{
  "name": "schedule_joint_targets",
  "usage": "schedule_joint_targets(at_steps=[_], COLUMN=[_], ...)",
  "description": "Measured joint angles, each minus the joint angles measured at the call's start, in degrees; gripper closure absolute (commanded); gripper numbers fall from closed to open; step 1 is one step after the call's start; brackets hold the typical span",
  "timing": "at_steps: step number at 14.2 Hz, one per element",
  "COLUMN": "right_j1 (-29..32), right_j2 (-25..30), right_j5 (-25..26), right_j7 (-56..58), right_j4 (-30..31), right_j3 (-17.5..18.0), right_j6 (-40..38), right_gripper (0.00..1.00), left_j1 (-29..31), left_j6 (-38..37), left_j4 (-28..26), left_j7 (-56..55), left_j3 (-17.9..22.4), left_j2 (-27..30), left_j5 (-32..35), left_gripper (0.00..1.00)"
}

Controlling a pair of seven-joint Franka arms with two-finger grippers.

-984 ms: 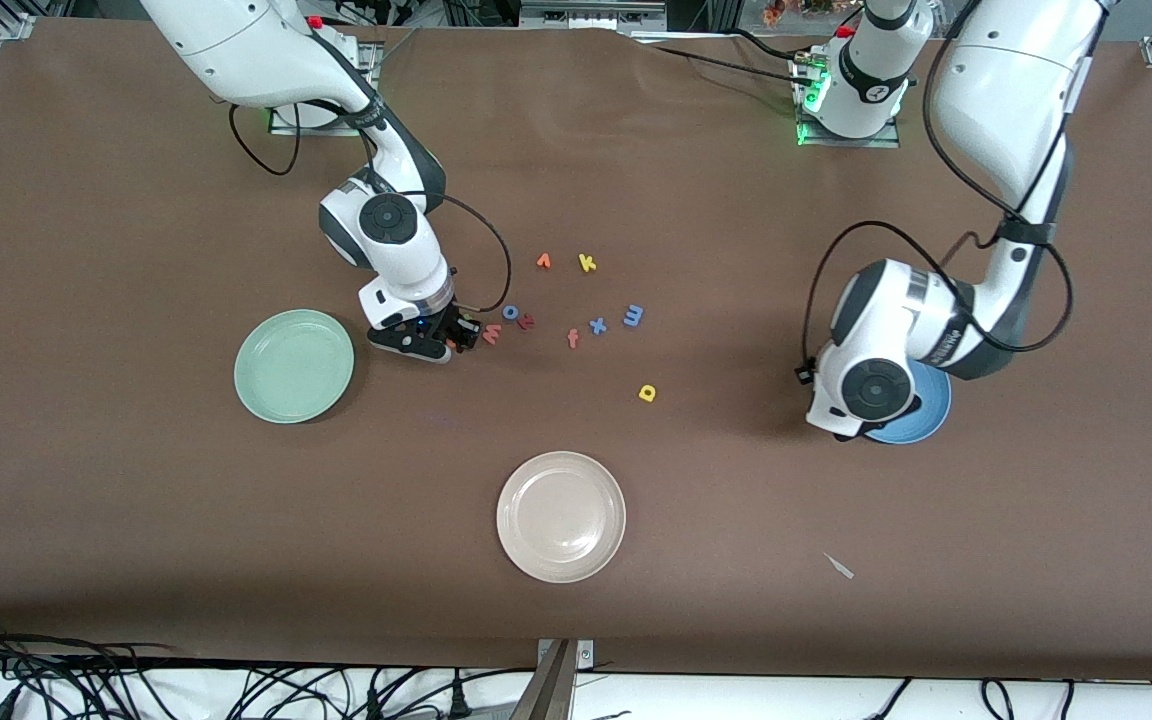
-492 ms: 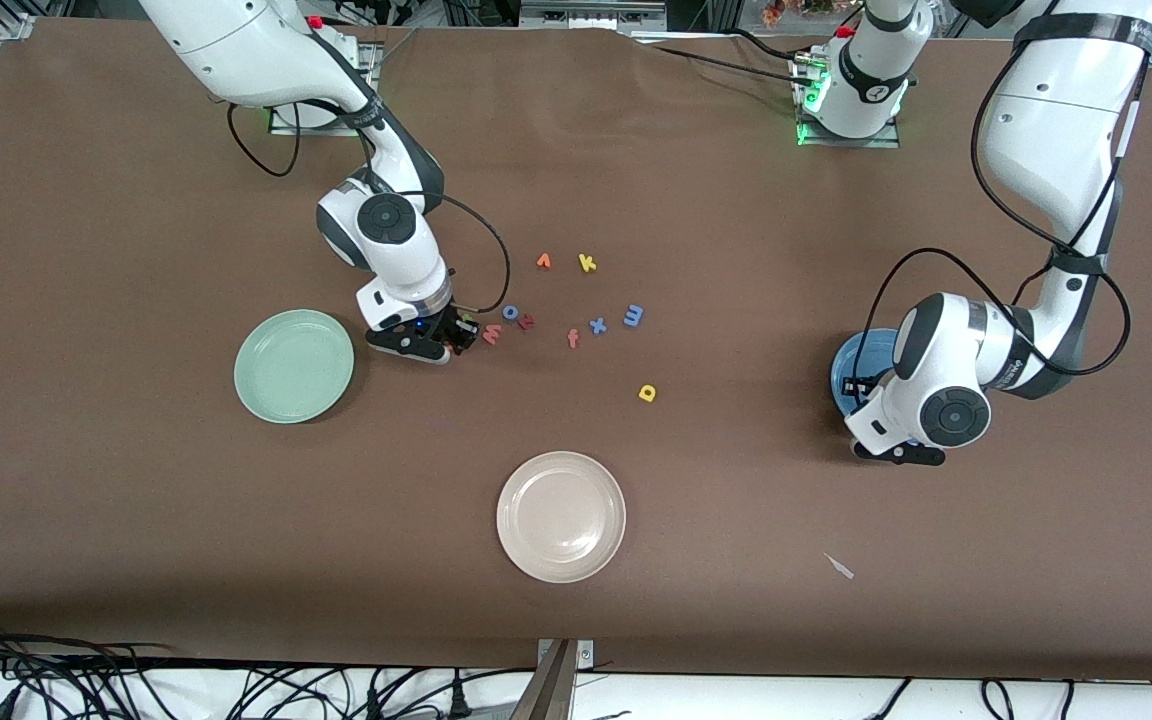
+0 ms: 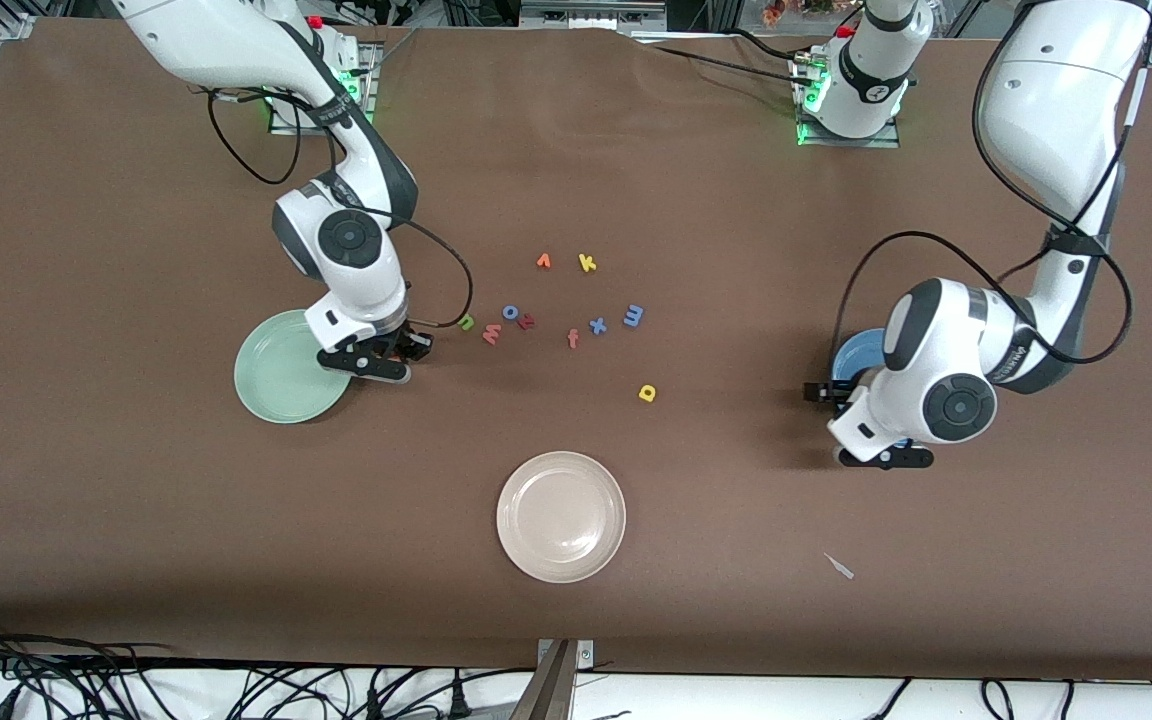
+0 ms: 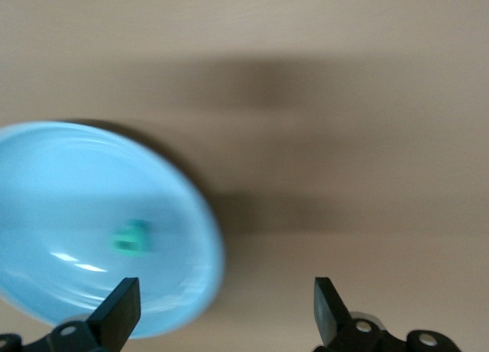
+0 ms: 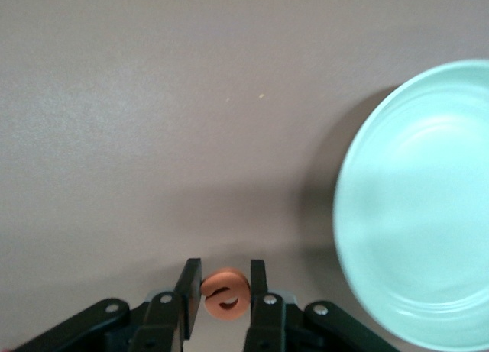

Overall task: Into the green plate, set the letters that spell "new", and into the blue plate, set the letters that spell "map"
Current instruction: 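Carry the orange letter to the green plate while the left gripper carries teal to blue, then release the orange letter on the green plate while the left gripper reaches the yellow letter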

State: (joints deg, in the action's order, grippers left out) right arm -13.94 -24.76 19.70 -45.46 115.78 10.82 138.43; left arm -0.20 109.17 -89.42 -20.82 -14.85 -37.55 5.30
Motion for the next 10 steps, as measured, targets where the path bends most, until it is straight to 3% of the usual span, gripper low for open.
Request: schedule_joint_targets(at_steps=[2,4,7,10], right_j1=[1.52,2.73,3.68,3.69], right_j2=[1.26,2.19,2.53,2.6], right_j5=[-6.98,-11.59,-13.03,-13.05], right_j7=[11.91,23.95,34.19,36.24], right_j4=[-3.45,-6.31,-6.62,-2.36], right_j3=[-1.06,-4.47,-8.95,-9.97], right_j6=[-6.38,-10.65,-11.58,-5.36], right_gripper=[0.79,0.79,0.79,0.77], left_j1=[-2.4,-6.36,-11.83,-15.45], left_j6=[4.0,9.37,20.72,26.68], left_j4=[-0.7,-2.19,-5.73,-7.3], left_j7=[-9.5,-18.84,-32.25,-41.36], left_j3=[-2.27,-2.85,-2.87,-2.63], left_j2=[-0.02,-0.13,-1.21,-2.91], left_j5=[-0.67,-0.73,-0.74,-0.73], left_gripper=[0.0,0.0,0.0,0.0])
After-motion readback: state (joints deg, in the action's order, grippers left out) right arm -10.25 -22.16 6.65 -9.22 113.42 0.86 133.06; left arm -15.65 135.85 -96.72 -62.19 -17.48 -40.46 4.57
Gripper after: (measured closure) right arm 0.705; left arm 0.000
